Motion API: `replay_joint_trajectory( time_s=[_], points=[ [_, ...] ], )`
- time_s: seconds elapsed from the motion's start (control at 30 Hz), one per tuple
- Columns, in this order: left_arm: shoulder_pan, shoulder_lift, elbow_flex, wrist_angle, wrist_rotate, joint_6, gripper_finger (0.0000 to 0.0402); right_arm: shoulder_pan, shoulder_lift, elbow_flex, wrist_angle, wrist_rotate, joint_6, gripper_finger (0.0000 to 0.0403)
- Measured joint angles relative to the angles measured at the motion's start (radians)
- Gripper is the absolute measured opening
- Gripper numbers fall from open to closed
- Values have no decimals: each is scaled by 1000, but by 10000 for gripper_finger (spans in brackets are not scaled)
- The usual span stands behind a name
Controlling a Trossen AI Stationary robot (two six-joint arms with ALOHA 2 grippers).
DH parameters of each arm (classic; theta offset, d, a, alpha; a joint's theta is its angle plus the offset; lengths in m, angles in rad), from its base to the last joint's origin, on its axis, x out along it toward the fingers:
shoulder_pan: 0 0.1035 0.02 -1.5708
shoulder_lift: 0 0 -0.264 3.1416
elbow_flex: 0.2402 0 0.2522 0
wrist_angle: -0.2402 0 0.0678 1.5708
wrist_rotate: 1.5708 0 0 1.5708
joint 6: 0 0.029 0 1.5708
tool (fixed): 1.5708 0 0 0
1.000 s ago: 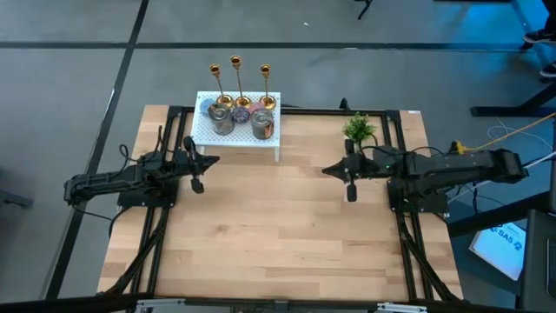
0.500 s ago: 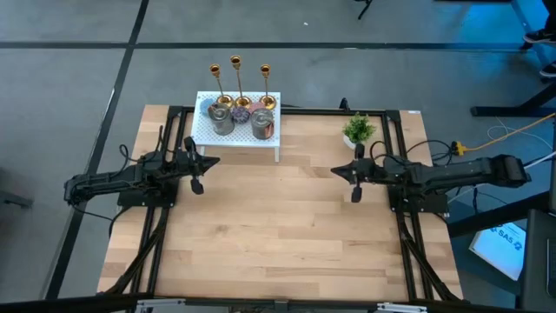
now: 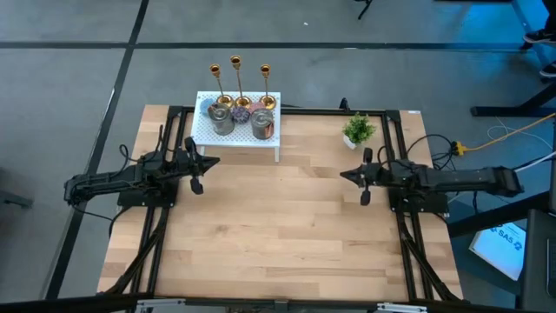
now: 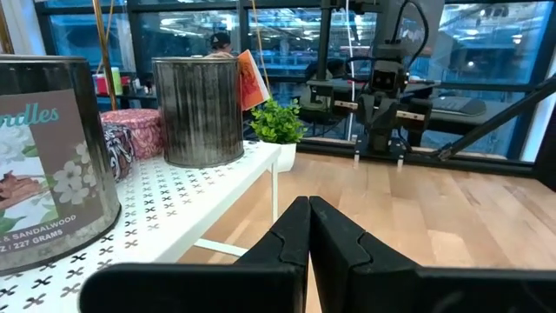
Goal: Pick & Place candle stick holders
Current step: Return to Home Position
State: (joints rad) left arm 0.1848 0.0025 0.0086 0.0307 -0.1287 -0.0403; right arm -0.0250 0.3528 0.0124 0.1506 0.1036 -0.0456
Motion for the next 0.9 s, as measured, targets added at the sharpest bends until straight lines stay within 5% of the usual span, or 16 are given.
replay_joint_trajectory(
  time_s=[0.23,0.9],
  points=[
    [0,0,0,0,0,-2,2,-1,-213,3,-148,-57,-81,7],
    [0,1,0,0,0,1,2,-1,-191,3,-150,-63,-101,7]
  ],
)
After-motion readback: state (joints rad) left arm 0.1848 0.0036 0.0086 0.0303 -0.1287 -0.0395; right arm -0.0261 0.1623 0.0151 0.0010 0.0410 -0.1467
